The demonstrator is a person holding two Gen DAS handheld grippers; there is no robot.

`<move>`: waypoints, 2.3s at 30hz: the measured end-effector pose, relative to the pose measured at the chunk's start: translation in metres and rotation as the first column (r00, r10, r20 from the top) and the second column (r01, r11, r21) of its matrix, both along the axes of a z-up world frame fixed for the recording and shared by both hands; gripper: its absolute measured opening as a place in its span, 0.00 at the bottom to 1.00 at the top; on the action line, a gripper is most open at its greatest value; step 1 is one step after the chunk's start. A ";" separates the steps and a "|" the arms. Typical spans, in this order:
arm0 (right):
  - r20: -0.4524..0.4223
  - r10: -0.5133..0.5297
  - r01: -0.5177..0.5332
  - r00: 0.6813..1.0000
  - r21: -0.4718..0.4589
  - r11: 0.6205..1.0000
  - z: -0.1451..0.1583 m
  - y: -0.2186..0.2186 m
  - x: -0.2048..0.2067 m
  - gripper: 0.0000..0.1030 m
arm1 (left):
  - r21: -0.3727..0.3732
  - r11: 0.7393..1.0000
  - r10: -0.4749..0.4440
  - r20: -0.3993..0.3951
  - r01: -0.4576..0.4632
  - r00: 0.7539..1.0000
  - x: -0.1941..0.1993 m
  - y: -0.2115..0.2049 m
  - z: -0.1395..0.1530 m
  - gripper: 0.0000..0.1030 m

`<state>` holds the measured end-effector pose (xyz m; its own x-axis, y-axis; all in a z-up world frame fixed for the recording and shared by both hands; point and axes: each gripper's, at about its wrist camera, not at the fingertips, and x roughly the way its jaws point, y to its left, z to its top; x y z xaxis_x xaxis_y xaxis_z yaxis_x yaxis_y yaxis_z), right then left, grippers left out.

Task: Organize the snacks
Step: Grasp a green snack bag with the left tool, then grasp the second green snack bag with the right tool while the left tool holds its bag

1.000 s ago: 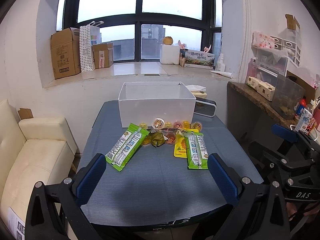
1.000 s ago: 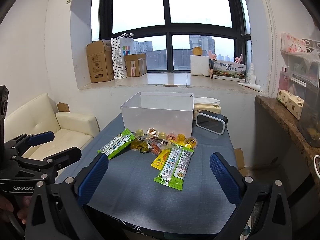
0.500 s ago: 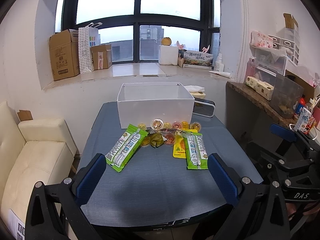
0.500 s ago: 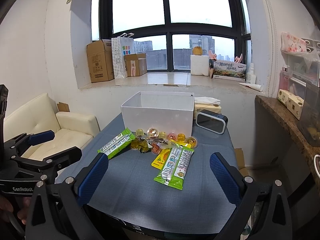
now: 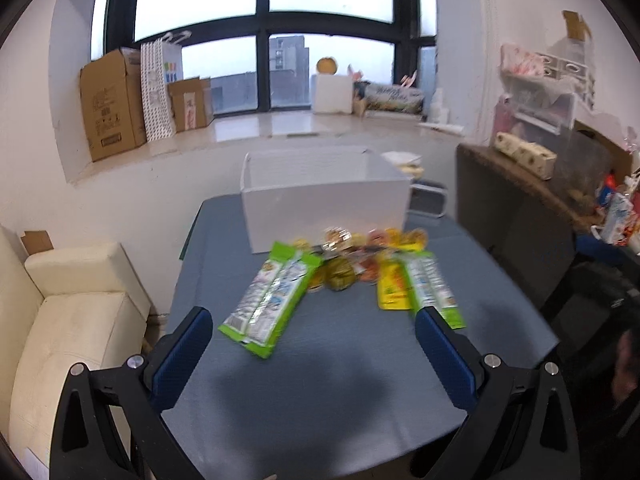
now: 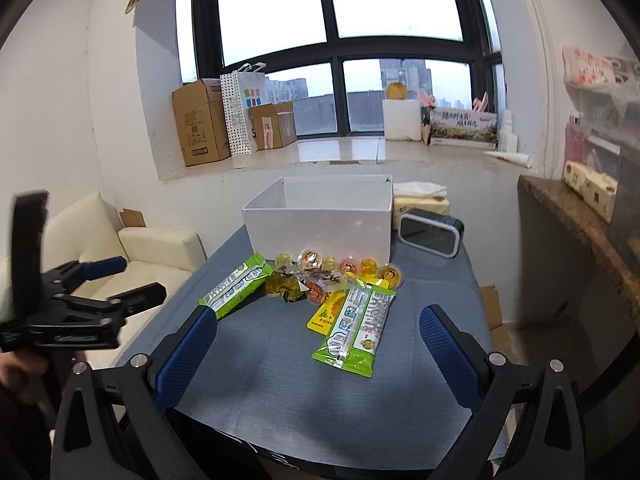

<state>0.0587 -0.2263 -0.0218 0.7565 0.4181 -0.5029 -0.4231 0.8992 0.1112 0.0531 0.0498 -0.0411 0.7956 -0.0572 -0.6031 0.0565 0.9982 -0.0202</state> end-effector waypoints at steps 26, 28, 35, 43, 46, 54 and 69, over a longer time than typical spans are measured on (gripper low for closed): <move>-0.183 -0.025 0.021 0.983 -0.024 0.999 -0.078 0.001 0.094 1.00 | -0.010 0.971 -0.229 -0.311 0.238 0.923 0.180 0.043 -0.134 0.72; -0.192 -0.028 0.025 0.981 -0.018 1.000 -0.081 0.001 0.097 1.00 | -0.025 0.972 -0.229 -0.299 0.232 0.926 0.180 0.044 -0.133 0.72; -0.223 -0.026 0.024 0.974 -0.011 1.000 -0.086 0.004 0.099 1.00 | -0.025 0.980 -0.199 -0.184 0.198 0.962 0.151 0.036 -0.099 0.71; -0.309 -0.085 0.077 0.947 -0.039 0.996 -0.113 0.017 0.136 1.00 | -0.122 0.990 -0.084 -0.080 0.074 0.993 0.081 0.026 -0.059 0.71; -0.325 -0.092 0.071 0.941 -0.075 0.995 -0.124 0.026 0.155 1.00 | -0.137 0.990 -0.042 -0.063 0.033 0.997 0.058 0.025 -0.056 0.71; -0.398 -0.144 0.083 0.906 -0.165 0.983 -0.160 0.049 0.190 1.00 | -0.191 0.981 0.008 -0.061 -0.020 0.998 0.029 0.041 -0.056 0.72; -0.349 -0.153 0.160 0.924 -0.010 0.987 -0.118 -0.022 0.144 0.69 | -0.204 0.979 -0.036 -0.050 0.025 0.998 0.047 0.033 -0.050 0.72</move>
<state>0.2022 -0.2487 -0.1398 0.5921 0.3202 -0.7395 -0.2086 0.9473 0.2431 0.0999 0.0828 -0.0906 0.7585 -0.2064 -0.6181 0.0802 0.9709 -0.2258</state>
